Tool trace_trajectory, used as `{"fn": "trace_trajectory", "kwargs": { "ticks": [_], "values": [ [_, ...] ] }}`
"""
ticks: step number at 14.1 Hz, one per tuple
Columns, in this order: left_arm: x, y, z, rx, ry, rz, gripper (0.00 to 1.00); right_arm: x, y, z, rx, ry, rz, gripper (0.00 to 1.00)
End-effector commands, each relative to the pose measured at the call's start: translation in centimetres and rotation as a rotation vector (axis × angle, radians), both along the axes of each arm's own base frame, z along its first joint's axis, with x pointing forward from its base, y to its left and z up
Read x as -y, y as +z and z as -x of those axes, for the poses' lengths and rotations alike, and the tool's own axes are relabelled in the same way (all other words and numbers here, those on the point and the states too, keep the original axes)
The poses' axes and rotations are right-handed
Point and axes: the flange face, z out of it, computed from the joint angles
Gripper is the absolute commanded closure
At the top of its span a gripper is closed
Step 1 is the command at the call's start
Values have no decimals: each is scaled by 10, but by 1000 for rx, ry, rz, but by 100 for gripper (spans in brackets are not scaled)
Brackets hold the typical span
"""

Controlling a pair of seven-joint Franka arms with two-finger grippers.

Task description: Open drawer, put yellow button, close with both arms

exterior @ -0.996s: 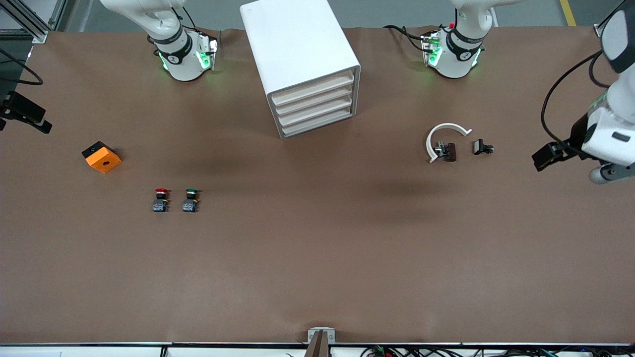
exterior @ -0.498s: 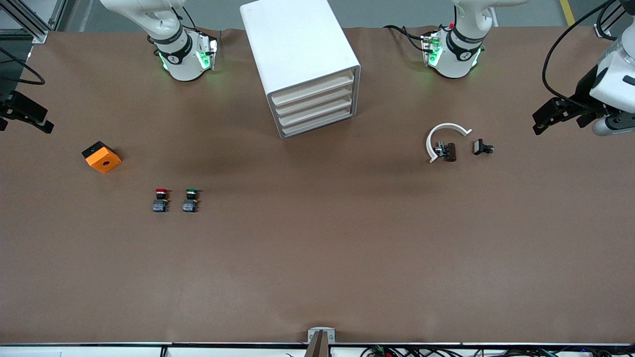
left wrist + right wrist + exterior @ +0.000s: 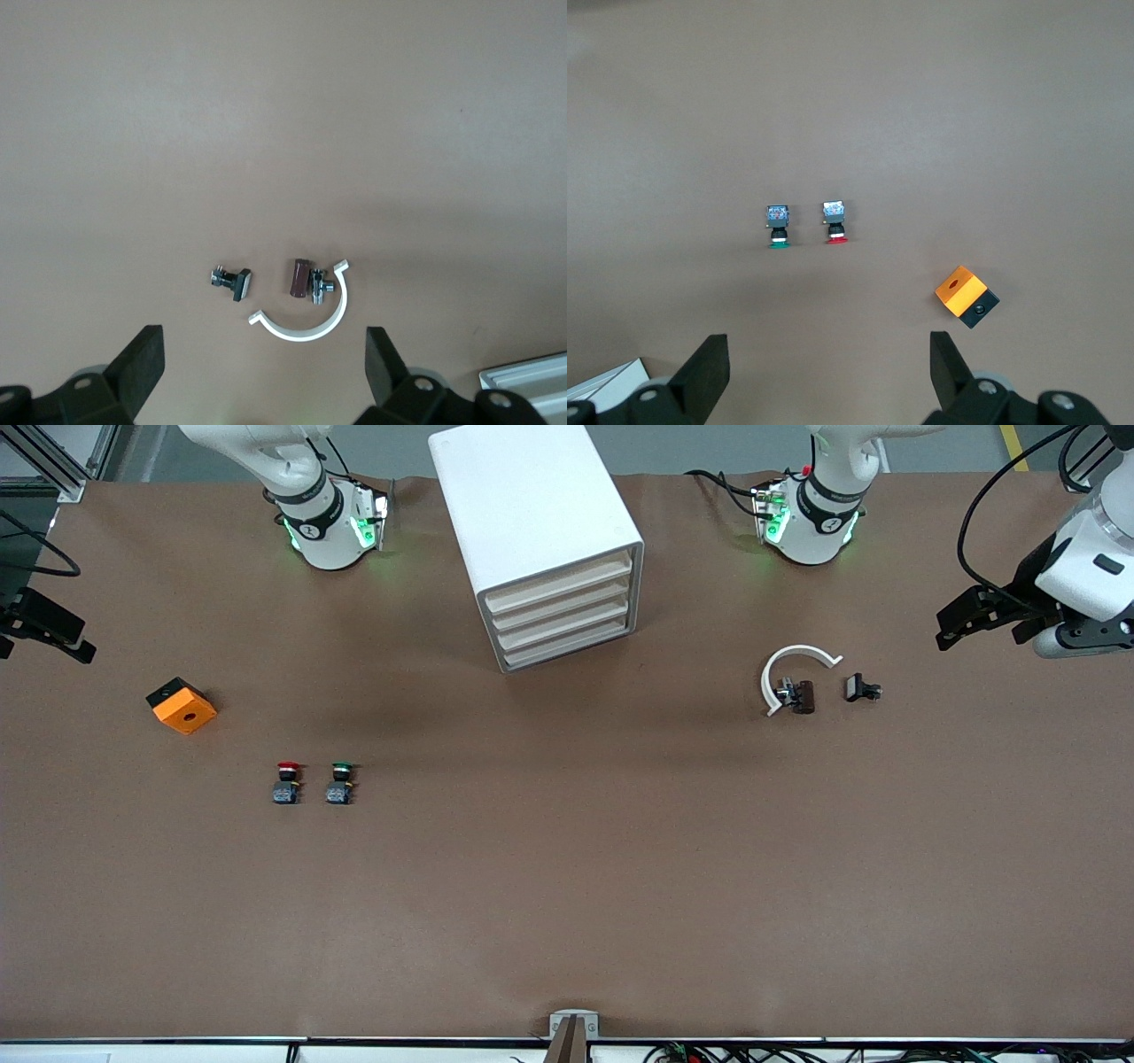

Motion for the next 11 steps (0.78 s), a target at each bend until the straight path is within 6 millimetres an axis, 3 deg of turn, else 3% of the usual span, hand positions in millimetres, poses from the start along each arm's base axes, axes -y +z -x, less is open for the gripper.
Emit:
{"fn": "trace_trajectory", "kwargs": {
  "ticks": [1, 5, 11],
  "values": [
    [-3, 13, 12, 6, -9, 3, 0, 1, 4, 2, 3, 8, 11, 0],
    [-5, 36, 13, -3, -7, -5, 0, 2, 4, 2, 3, 7, 11, 0],
    [-11, 38, 6, -5, 0, -27, 0, 1, 4, 2, 3, 8, 11, 0]
  ]
}}
